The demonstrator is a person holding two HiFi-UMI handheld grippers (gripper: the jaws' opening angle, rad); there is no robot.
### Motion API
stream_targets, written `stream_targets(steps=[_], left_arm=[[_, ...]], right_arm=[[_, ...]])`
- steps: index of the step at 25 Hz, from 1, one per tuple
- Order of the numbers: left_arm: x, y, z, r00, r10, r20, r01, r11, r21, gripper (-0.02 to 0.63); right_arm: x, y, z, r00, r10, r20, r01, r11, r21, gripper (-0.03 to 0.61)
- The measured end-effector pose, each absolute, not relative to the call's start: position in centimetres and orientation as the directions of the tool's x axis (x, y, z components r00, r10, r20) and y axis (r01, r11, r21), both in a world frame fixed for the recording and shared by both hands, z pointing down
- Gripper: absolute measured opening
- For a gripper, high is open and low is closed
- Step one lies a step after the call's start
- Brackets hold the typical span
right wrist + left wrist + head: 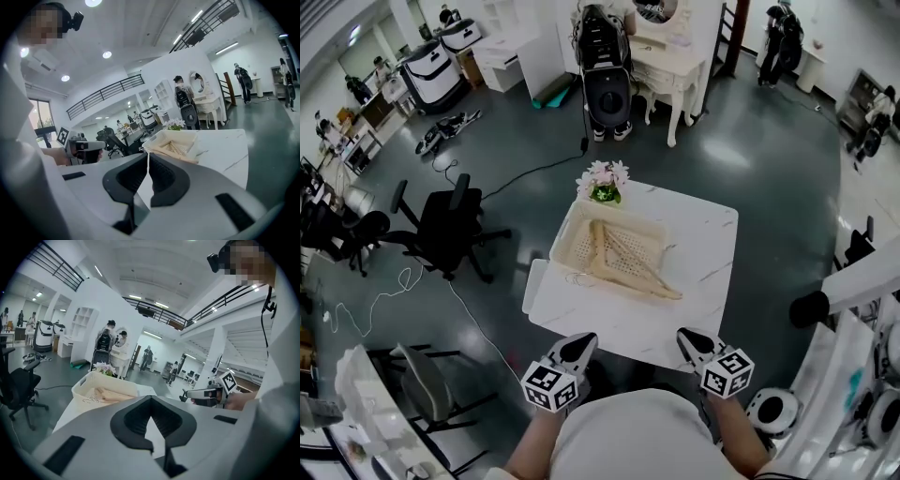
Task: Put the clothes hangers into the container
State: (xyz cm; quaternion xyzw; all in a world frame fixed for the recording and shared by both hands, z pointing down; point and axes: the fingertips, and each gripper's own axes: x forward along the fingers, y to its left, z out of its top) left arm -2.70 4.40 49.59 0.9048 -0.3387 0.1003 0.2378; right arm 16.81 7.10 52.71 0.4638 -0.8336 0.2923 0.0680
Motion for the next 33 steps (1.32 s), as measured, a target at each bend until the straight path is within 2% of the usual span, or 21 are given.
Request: stream_targets(steps=[33], left_arm=[[-6.7,3.3,50.4,0.772,-0.533,0.346,-0.635,-0.676,0.374,0.008]], right_arm=[[12.1,5.7,51.9,-0.551,-0.749,0.368,-0.811,0.378,-0.446,0.018]])
